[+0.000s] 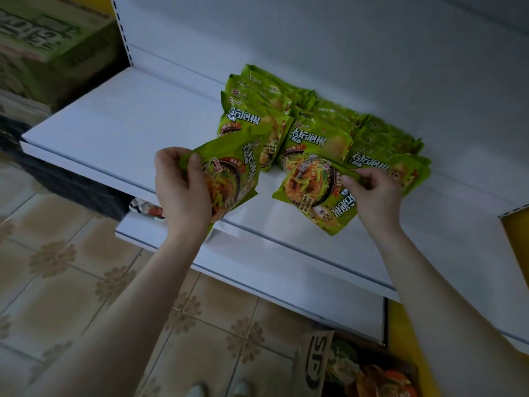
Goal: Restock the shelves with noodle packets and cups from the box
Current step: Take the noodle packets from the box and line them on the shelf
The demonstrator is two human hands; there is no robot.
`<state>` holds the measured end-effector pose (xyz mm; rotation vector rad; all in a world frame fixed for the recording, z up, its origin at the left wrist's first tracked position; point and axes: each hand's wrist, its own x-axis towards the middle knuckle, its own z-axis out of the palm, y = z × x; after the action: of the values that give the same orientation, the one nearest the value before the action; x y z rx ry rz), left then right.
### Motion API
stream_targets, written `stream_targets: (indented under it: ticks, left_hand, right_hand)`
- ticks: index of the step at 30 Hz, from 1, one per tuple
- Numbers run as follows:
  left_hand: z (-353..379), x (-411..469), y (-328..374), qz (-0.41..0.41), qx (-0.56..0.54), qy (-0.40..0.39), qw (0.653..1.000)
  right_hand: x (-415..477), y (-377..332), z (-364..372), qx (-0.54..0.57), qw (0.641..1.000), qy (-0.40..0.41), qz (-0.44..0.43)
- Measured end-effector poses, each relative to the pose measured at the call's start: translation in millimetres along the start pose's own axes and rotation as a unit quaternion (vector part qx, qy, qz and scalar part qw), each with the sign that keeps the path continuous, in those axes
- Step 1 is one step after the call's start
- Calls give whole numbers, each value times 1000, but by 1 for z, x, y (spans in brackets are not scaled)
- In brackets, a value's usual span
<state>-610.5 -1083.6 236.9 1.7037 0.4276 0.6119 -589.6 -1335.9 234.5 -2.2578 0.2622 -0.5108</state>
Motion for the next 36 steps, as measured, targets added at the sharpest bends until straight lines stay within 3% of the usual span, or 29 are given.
stream_targets:
  ticks: [5, 13, 22, 36]
  left_hand:
    - [19, 0, -18, -21, -10, 3, 1000]
    - [32, -8, -41, -25, -11, 1, 1000]
    - [37, -22, -52, -33, 11, -49, 998]
    - [33, -18, -61, -58, -51, -53, 996]
  right_hand:
    - [9, 18, 13, 9, 1000, -23, 4]
    - [8, 46, 17, 152, 982, -52, 99]
    - [-12, 76, 15, 205, 956, -145, 148]
    - [-6, 69, 24, 282, 932, 0, 229]
